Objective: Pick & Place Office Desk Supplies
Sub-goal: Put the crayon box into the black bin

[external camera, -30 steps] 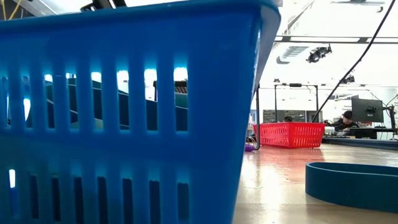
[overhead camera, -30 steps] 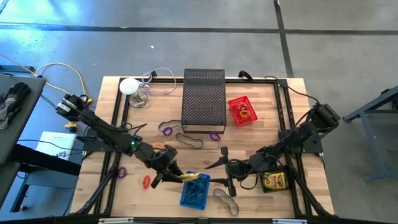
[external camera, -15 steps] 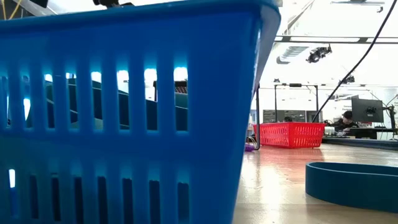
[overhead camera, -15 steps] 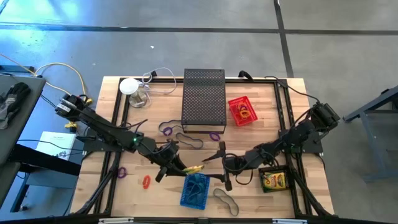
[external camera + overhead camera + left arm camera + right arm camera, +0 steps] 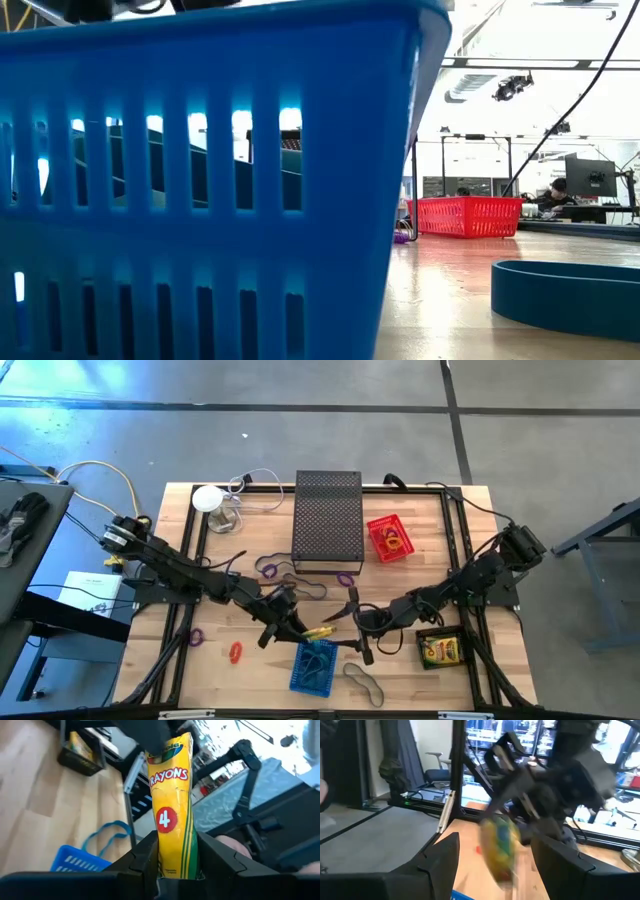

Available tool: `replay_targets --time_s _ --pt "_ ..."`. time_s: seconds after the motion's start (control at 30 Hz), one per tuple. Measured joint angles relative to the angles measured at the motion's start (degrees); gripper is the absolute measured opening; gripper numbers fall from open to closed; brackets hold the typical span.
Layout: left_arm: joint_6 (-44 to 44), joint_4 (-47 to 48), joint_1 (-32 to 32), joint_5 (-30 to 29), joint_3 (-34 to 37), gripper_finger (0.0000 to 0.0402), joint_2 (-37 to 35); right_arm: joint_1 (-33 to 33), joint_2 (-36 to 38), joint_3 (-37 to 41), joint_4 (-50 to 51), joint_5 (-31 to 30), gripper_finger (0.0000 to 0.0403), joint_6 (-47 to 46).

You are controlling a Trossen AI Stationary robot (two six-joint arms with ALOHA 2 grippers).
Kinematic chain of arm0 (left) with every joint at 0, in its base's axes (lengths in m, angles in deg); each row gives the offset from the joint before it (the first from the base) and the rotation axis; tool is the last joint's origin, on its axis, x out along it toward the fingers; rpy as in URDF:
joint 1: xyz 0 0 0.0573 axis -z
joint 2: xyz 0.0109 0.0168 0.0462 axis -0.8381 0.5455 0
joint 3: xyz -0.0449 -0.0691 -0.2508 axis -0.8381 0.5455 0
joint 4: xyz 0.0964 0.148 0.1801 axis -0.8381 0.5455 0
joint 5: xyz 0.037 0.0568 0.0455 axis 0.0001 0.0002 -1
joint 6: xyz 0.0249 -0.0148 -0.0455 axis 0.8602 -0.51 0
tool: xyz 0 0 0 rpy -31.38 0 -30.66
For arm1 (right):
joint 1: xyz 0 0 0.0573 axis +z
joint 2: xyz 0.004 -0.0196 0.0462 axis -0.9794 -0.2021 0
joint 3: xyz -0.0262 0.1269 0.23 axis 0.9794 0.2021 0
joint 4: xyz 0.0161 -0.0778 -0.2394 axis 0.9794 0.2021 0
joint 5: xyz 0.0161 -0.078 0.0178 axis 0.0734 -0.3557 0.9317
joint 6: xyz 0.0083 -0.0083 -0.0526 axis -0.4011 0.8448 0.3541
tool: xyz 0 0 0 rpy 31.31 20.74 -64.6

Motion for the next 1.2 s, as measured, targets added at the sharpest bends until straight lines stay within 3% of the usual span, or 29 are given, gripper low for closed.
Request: replay_targets --time_s 0.7,1.2 --pt "-0.36 -3.6 -1.95 2.94 0.0 0.0116 2.46 -0.02 0.0 0.0 3.28 0.44 0.0226 0.1" --pt "-0.17 -2.26 -1.93 2.64 0.0 0.0116 2.46 -0.09 0.0 0.0 3.3 0.23 0.0073 0.17"
